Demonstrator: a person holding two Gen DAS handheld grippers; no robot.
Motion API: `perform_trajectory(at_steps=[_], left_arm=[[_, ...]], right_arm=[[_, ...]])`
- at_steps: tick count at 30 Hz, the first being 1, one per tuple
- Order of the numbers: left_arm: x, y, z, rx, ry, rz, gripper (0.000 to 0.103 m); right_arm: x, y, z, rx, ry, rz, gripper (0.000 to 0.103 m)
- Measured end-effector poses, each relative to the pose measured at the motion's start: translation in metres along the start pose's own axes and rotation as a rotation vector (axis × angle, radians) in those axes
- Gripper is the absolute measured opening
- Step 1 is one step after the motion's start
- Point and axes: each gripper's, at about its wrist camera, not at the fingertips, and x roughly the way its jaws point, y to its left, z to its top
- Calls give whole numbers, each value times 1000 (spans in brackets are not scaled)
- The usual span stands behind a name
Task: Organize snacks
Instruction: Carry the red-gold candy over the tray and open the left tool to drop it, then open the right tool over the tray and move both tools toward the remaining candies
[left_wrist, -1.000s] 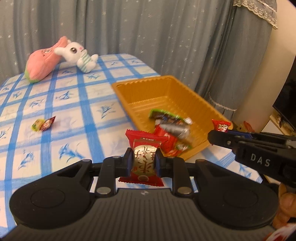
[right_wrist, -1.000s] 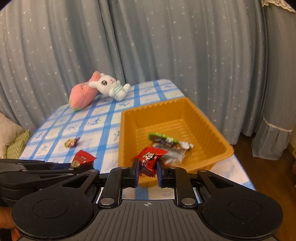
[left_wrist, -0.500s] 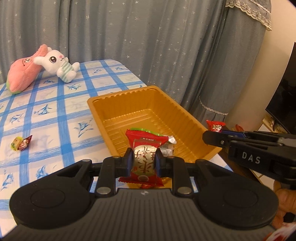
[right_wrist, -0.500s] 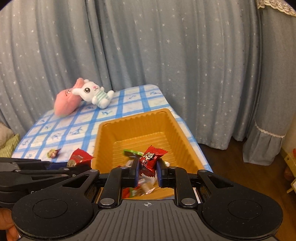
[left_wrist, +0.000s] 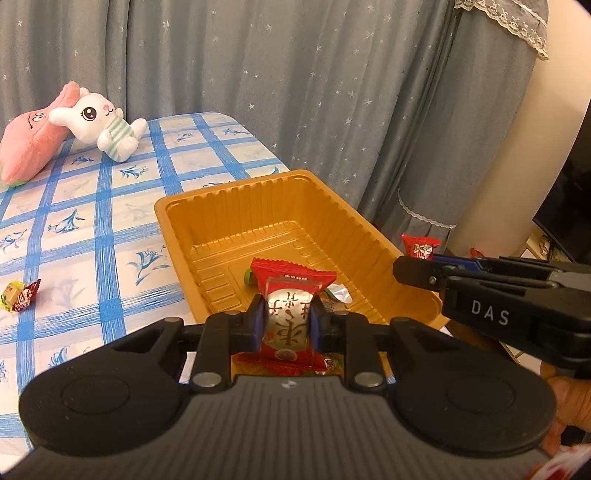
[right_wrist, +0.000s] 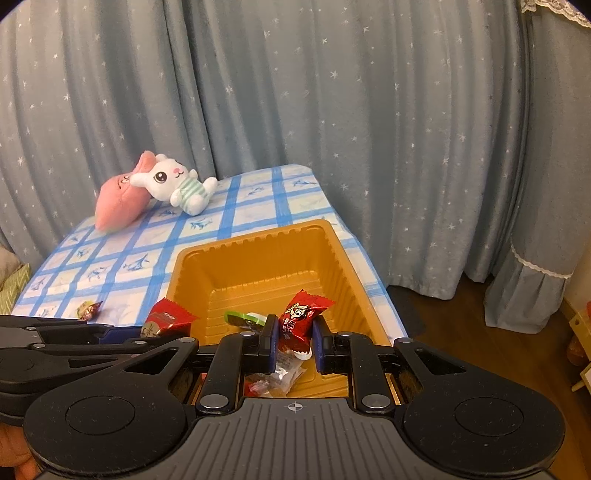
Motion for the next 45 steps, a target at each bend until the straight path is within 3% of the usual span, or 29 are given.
perform_trajectory(at_steps=[10, 13, 32, 39, 40, 41, 42, 43, 45], left_arm=[[15, 2, 9, 12, -8, -25, 23], [16, 3, 8, 35, -21, -11, 33], [-3, 40, -9, -37, -16, 32, 33], [-12, 49, -11, -64, -25, 54, 34], [-14, 50, -12, -70, -25, 59, 35], [-16, 52, -13, -76, -26, 63, 35], [-18, 53, -14, -80, -28, 66, 37], [-20, 54, -15, -83, -30, 71, 40], [-26, 56, -17, -89, -34, 81, 43]], right_arm=[[13, -5, 2, 0, 11, -7, 19], [15, -8, 3, 2, 12, -10, 19], [26, 7, 5, -19, 30, 15, 19], [32, 15, 10, -30, 24, 70, 20], [34, 16, 10, -28, 36, 76, 27], [35, 16, 10, -25, 43, 72, 48], [35, 16, 10, -20, 42, 72, 59], [33, 16, 10, -13, 37, 75, 65], [31, 15, 9, -5, 41, 74, 65]])
